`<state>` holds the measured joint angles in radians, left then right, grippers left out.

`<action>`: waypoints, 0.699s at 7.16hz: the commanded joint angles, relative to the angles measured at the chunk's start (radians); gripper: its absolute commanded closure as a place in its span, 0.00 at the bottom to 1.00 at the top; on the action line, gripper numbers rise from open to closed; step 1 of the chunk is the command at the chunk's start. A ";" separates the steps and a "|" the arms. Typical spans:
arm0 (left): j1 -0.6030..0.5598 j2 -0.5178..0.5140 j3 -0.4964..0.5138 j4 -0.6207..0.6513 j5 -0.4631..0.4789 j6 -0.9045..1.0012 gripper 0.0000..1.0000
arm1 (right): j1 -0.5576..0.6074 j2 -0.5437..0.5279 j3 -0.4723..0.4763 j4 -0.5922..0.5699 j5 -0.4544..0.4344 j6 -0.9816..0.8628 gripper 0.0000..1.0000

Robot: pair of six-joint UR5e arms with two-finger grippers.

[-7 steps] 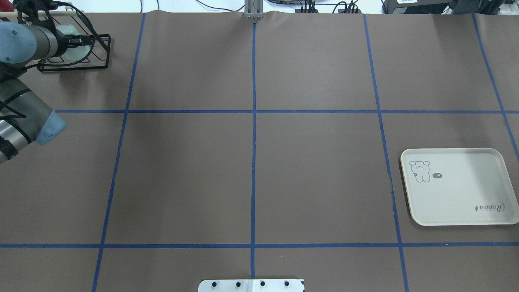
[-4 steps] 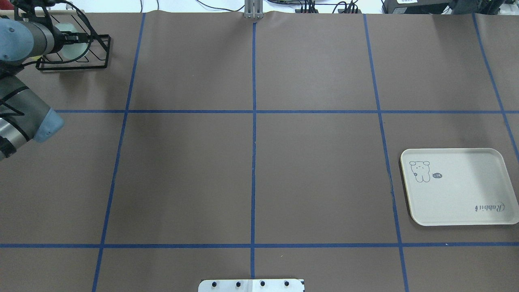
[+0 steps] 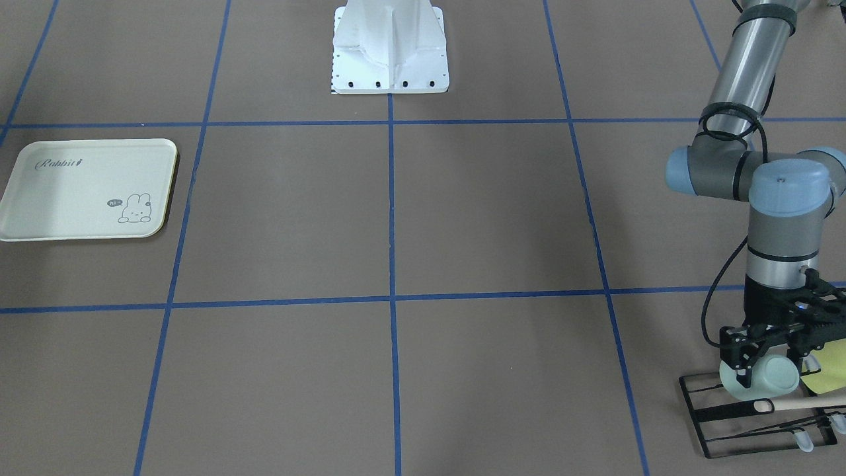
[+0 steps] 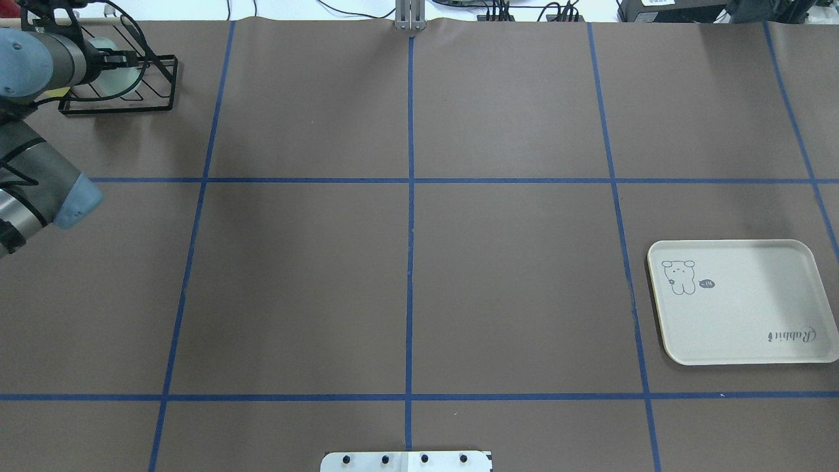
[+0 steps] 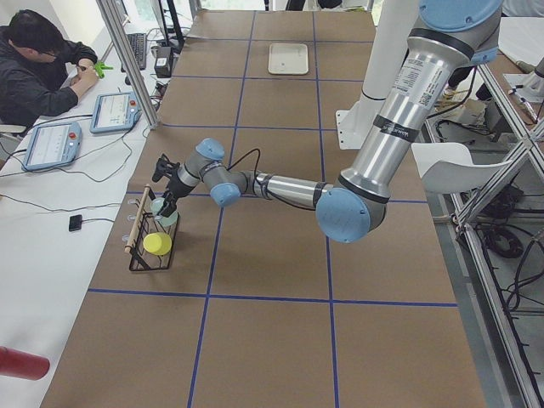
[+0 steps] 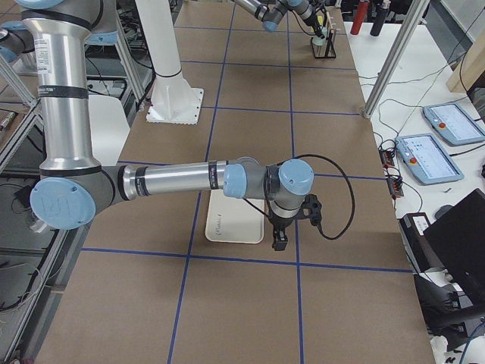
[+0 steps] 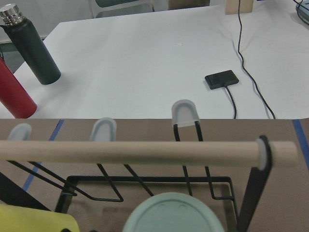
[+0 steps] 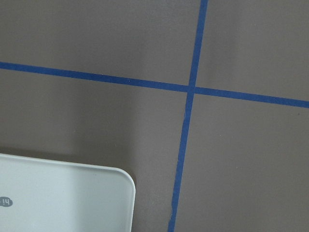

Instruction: Left arm grabs green cup and hands to right arm on tray

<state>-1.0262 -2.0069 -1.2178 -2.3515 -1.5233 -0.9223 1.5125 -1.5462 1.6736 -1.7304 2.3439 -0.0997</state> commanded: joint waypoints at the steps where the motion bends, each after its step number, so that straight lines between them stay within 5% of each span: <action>1: 0.000 -0.004 -0.005 0.000 0.000 -0.004 0.34 | 0.000 0.000 0.000 0.000 0.000 -0.002 0.01; 5: -0.014 -0.010 -0.051 0.001 -0.015 -0.006 0.67 | 0.000 0.000 0.000 0.000 0.000 -0.002 0.01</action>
<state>-1.0347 -2.0168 -1.2573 -2.3506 -1.5341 -0.9285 1.5125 -1.5462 1.6736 -1.7307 2.3439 -0.1006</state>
